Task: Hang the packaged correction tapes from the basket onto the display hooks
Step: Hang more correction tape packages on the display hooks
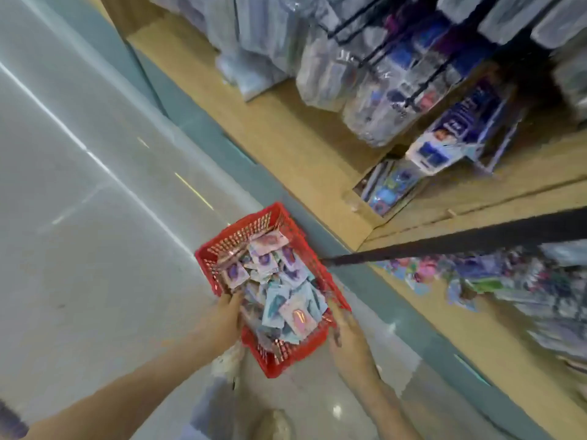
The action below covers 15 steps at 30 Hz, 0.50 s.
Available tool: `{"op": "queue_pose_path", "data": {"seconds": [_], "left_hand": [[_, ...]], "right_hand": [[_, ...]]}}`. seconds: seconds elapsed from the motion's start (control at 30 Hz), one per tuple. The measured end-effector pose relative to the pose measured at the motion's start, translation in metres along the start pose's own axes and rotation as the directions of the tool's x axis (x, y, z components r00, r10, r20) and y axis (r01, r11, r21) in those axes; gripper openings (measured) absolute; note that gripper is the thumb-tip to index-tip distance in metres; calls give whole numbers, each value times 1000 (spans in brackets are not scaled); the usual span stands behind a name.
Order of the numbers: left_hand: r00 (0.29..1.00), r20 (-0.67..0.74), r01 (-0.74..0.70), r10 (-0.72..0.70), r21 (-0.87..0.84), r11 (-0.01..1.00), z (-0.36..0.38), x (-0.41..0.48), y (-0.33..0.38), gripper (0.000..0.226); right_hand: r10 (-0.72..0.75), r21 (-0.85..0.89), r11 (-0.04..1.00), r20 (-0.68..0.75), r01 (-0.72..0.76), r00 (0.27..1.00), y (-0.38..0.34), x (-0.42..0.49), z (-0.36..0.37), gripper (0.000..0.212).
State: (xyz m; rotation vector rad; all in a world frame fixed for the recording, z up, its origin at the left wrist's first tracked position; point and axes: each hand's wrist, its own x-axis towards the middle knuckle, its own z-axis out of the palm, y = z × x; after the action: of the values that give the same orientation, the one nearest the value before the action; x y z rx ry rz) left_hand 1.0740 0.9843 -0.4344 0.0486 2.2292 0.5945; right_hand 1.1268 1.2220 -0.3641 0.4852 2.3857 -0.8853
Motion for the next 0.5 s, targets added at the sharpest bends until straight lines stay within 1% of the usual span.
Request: {"op": "queue_pose_path", "data": {"seconds": [0.13, 0.2, 0.27, 0.33, 0.37, 0.43, 0.47, 0.5], "left_hand": [[996, 77, 38, -41, 41, 998, 31, 68, -29, 56], [990, 93, 107, -110, 41, 993, 48, 106, -34, 57], [979, 85, 184, -185, 18, 983, 67, 142, -39, 64], [958, 40, 288, -286, -57, 956, 85, 175, -42, 75], [944, 3, 329, -331, -110, 938, 93, 191, -44, 76], [922, -86, 356, -378, -198, 913, 112, 218, -51, 71], [909, -124, 367, -397, -211, 906, 121, 230, -56, 68], [892, -132, 401, -432, -209, 892, 130, 241, -62, 65]], "right_hand": [[76, -39, 997, 89, -72, 993, 29, 84, 59, 56], [104, -70, 993, 128, -96, 986, 43, 122, 85, 59], [121, -101, 989, 153, -106, 981, 58, 160, 110, 61], [132, -107, 987, 159, -116, 978, 71, 195, 131, 63], [125, -107, 988, 159, -109, 979, 78, 211, 141, 64], [112, -111, 989, 149, -96, 982, 92, 242, 160, 66], [112, -115, 989, 141, -96, 984, 99, 257, 169, 67], [105, -123, 988, 133, -89, 986, 105, 270, 177, 69]]}}
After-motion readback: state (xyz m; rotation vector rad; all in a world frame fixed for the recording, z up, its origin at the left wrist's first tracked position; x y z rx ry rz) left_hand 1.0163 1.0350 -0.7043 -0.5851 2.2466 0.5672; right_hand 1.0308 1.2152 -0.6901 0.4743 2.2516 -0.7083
